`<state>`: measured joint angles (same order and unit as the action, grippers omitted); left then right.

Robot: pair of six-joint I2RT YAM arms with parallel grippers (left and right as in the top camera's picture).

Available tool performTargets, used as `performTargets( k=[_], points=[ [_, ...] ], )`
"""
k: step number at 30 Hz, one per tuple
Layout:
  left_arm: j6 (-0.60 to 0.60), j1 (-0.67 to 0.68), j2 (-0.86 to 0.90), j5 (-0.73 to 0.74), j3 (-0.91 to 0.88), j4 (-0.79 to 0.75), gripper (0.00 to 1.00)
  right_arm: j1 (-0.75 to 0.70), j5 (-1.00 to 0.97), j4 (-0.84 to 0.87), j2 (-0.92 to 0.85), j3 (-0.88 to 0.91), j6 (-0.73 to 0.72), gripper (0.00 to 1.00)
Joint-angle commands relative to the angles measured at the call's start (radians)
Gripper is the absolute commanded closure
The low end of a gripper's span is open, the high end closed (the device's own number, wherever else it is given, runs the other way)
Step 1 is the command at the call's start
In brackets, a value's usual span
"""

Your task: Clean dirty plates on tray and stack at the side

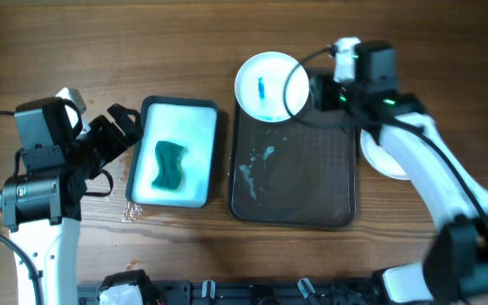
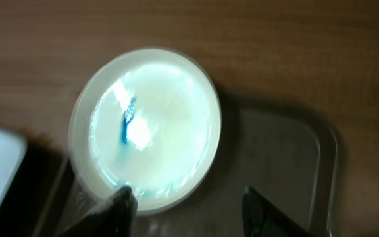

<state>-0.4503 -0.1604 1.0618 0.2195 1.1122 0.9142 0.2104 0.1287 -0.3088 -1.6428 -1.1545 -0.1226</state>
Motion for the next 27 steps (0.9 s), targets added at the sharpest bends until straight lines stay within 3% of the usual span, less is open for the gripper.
performTargets(
  k=[1, 3, 4, 5, 6, 10, 12, 17, 19, 23, 25, 26, 27],
  points=[
    [-0.005, -0.006, -0.002, 0.016, 0.010, -0.003, 0.00, 0.006, -0.076, 0.154, -0.205, 0.014, 0.018, 0.38],
    [-0.006, -0.006, -0.002, 0.016, 0.010, -0.003, 0.00, 0.006, -0.035, 0.210, -0.292, 0.014, 0.017, 0.37],
    [-0.006, -0.006, -0.002, 0.016, 0.010, -0.003, 0.00, 0.006, 0.014, 0.218, -0.341, 0.014, 0.014, 0.49],
    [-0.006, -0.006, -0.002, 0.016, 0.010, -0.003, 0.00, 0.006, 0.048, 0.218, -0.361, 0.014, 0.015, 0.69],
    [-0.006, -0.006, -0.002, 0.016, 0.010, -0.003, 0.00, 0.006, 0.060, 0.203, -0.361, 0.014, 0.014, 0.96],
    [-0.006, -0.006, -0.002, 0.016, 0.010, -0.003, 0.00, 0.002, 0.027, 0.120, -0.178, 0.013, 0.014, 0.96],
    [-0.006, -0.006, -0.002, 0.016, 0.010, -0.003, 0.00, 0.002, -0.010, -0.091, 0.102, 0.013, -0.029, 0.95],
    [-0.006, -0.006, -0.002, 0.016, 0.010, -0.003, 0.00, 0.002, -0.070, -0.399, 0.227, 0.018, -0.205, 0.96],
    [-0.006, -0.006, -0.002, 0.016, 0.010, -0.004, 0.00, 0.002, -0.071, -0.512, 0.202, 0.079, -0.387, 0.96],
    [-0.006, -0.006, -0.002, 0.023, 0.010, -0.006, 0.00, 0.002, -0.067, -0.343, 0.160, 0.283, -0.536, 0.96],
    [-0.006, -0.005, -0.001, 0.095, 0.010, -0.001, 0.00, 0.002, 0.000, -0.219, 0.145, 0.353, -0.474, 0.93],
    [-0.006, -0.005, 0.000, 0.124, 0.009, 0.016, 0.00, 0.002, 0.039, -0.185, 0.145, 0.362, -0.389, 0.86],
    [-0.002, 0.000, 0.002, 0.150, 0.005, 0.025, 0.00, 0.002, 0.068, -0.173, 0.145, 0.359, -0.297, 0.72]
  ],
)
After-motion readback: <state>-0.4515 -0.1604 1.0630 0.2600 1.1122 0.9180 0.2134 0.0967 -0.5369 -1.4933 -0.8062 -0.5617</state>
